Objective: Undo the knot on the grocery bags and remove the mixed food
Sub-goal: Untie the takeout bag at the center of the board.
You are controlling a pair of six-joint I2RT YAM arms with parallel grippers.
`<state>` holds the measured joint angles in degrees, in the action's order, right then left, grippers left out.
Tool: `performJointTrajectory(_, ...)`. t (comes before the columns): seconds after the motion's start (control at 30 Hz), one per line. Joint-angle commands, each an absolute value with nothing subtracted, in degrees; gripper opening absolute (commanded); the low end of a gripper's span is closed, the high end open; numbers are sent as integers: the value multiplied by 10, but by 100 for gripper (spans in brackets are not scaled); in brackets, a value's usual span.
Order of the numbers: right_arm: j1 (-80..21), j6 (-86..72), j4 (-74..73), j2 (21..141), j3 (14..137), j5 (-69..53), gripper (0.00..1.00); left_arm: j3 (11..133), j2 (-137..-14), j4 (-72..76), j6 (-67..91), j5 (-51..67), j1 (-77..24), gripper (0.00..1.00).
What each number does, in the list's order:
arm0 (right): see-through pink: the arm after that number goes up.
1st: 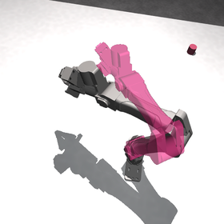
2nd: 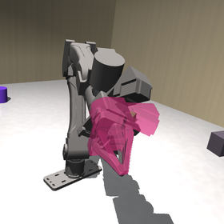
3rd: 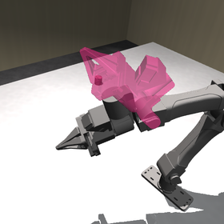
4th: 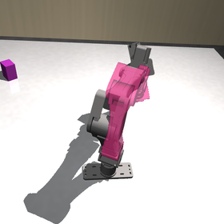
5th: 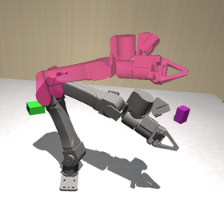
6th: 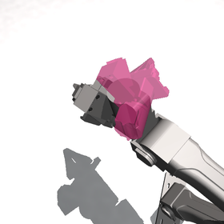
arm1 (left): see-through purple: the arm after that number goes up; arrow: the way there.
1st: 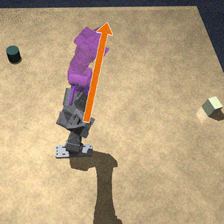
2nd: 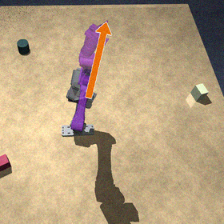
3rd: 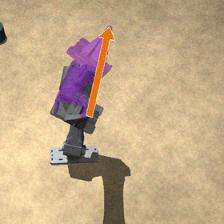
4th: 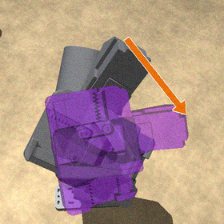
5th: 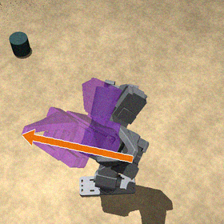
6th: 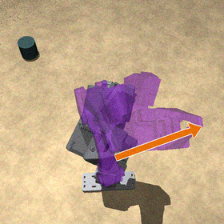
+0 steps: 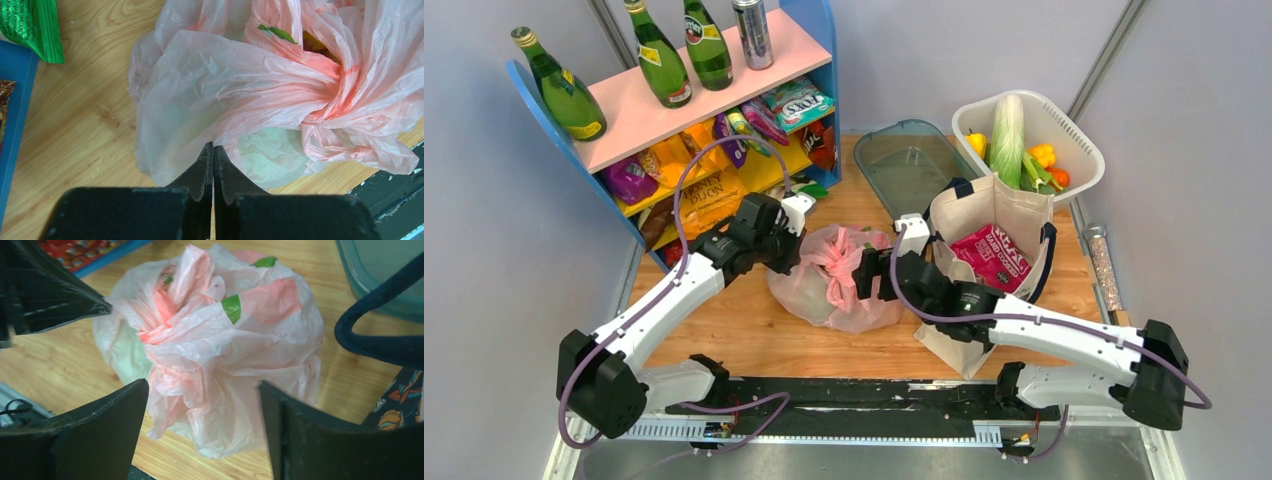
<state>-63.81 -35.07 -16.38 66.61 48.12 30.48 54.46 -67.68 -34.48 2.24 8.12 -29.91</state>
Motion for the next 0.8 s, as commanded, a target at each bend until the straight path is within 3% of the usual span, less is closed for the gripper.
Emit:
performJointTrajectory(0.0, -635, -335, -113, 625, 470, 273, 86, 544, -660, -330, 16, 96, -298, 0)
performJointTrajectory(0.2, -636, -330, -97, 690, 502, 271, 97, 543, -661, -329, 15, 102, -298, 0)
performJointTrajectory(0.47, -635, -367, -104, 761, 528, 317, 94, 541, -660, -330, 14, 105, -298, 0)
performJointTrajectory(0.77, -633, -382, -118, 793, 526, 346, 34, 541, -659, -332, 13, 93, -298, 0)
